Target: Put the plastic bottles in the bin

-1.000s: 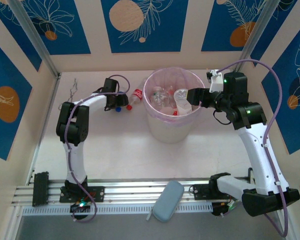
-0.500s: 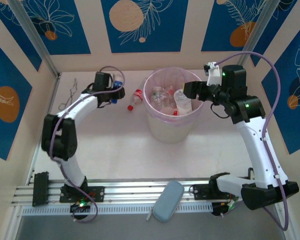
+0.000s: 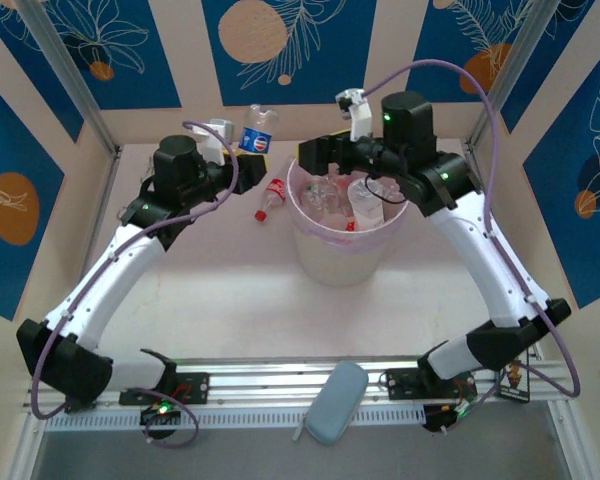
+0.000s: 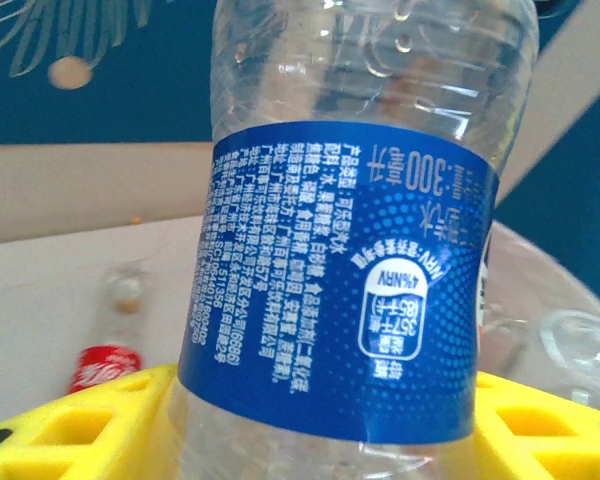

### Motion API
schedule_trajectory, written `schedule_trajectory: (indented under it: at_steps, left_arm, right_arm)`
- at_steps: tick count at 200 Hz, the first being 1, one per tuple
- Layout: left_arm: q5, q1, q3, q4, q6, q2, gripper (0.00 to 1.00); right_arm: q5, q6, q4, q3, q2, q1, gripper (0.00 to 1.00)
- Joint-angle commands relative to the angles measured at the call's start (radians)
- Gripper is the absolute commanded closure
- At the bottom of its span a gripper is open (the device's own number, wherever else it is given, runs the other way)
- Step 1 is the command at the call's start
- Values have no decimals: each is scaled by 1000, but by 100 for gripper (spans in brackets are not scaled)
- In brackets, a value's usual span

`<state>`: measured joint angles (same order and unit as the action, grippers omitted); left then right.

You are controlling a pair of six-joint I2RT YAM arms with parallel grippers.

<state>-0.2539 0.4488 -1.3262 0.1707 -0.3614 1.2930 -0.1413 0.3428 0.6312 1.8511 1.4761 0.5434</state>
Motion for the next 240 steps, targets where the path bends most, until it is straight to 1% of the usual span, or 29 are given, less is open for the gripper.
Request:
schedule_trajectory:
  at_steps: [1, 18, 46, 72, 92, 114, 132, 148, 159, 176, 186, 197, 203, 217, 240]
  left_arm:
    - [-76, 26, 26, -57, -25, -21, 45]
    - [-112, 45, 41, -92, -49, -31, 46]
    - [-116, 76, 53, -119, -77, -43, 47]
    - [-145, 96, 39, -128, -79, -34, 48]
    - [-149, 100, 35, -137, -84, -34, 48]
    - [-143, 102, 30, -135, -85, -31, 48]
    - [-155, 102, 30, -149, -91, -27, 49]
    - [-141, 102, 25, -139, -87, -24, 48]
    - [-126, 101, 25, -137, -83, -24, 44]
    - [-116, 102, 26, -142, -85, -27, 31]
    - [-119, 96, 28, -148, -89, -35, 21]
    - [-117, 78, 26, -140, -89, -49, 5]
    - [-116, 65, 27, -138, -98, -58, 0]
    - [-113, 25, 36, -149, -125, -93, 0]
    - [-146, -38, 81, -216, -195, -139, 0]
  right_arm:
    - [-50, 42, -63, 52, 41, 21, 9]
    - [-47, 62, -95, 71, 74, 27, 9]
    - [-30, 87, -145, 83, 115, 28, 9]
    - [-51, 106, -151, 120, 166, 27, 11]
    - [-67, 113, -148, 145, 195, 27, 15]
    - [-70, 119, -145, 155, 211, 29, 22]
    - [-73, 118, -141, 160, 218, 29, 34]
    - [-78, 118, -137, 163, 221, 29, 38]
    - [-77, 116, -139, 165, 217, 29, 42]
    - [-69, 110, -137, 170, 215, 28, 46]
    - [-60, 101, -134, 176, 212, 28, 47]
    - [-48, 91, -132, 186, 210, 25, 47]
    - [-43, 84, -133, 190, 206, 23, 47]
    - [-21, 47, -131, 206, 196, 19, 50]
    - [9, -2, -110, 232, 171, -10, 54]
